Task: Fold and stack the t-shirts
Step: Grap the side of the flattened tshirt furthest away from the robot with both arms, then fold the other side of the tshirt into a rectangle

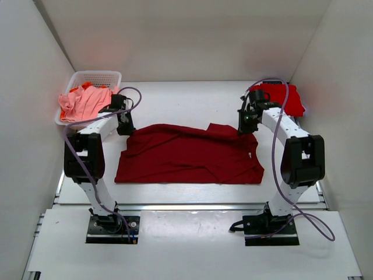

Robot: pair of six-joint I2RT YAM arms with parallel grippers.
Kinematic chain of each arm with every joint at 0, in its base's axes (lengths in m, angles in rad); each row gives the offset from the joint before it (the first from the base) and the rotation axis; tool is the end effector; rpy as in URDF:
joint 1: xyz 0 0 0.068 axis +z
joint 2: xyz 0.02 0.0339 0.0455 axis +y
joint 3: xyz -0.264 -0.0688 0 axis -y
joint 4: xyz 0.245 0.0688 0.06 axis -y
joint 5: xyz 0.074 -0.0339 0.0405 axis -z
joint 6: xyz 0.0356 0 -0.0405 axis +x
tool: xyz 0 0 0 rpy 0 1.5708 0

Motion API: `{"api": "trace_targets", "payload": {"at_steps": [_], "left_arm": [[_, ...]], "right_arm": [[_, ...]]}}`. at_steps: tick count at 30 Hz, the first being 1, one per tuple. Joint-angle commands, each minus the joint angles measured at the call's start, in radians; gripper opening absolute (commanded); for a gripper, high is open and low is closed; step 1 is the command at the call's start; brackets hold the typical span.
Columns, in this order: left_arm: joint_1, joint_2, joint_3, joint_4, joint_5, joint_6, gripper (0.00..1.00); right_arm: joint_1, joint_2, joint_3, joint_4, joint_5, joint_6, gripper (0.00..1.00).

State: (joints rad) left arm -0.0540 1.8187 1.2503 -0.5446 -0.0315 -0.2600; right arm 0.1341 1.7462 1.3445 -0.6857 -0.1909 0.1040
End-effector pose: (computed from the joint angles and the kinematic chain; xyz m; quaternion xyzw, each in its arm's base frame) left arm 0.3715 -0.0190 0.1898 -0.1037 0.9683 -0.0203 0.2265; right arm 0.3615 0.0556 0.2364 -0.0374 0.9661 0.1202 0.2256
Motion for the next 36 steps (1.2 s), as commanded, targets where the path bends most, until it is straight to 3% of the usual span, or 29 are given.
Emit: {"api": "trace_targets", "payload": {"at_steps": [1, 13, 23, 36], "left_arm": [[0.003, -0.104, -0.008, 0.061, 0.027, -0.004, 0.0], [-0.007, -0.249, -0.055, 0.164, 0.008, 0.004, 0.0], [-0.004, -0.168, 0.026, 0.192, 0.01, 0.007, 0.0], [-0.035, -0.401, -0.342, 0.397, -0.114, 0.038, 0.08]], "right_arm": [[-0.014, -0.073, -0.053, 0.09, -0.004, -0.004, 0.01], [-0.005, -0.148, -0.177, 0.147, -0.016, 0.011, 0.0], [-0.027, -0.152, -0.192, 0.16, -0.028, 0.008, 0.0], [-0.027, -0.215, -0.284, 0.175, -0.035, 0.005, 0.01]]}}
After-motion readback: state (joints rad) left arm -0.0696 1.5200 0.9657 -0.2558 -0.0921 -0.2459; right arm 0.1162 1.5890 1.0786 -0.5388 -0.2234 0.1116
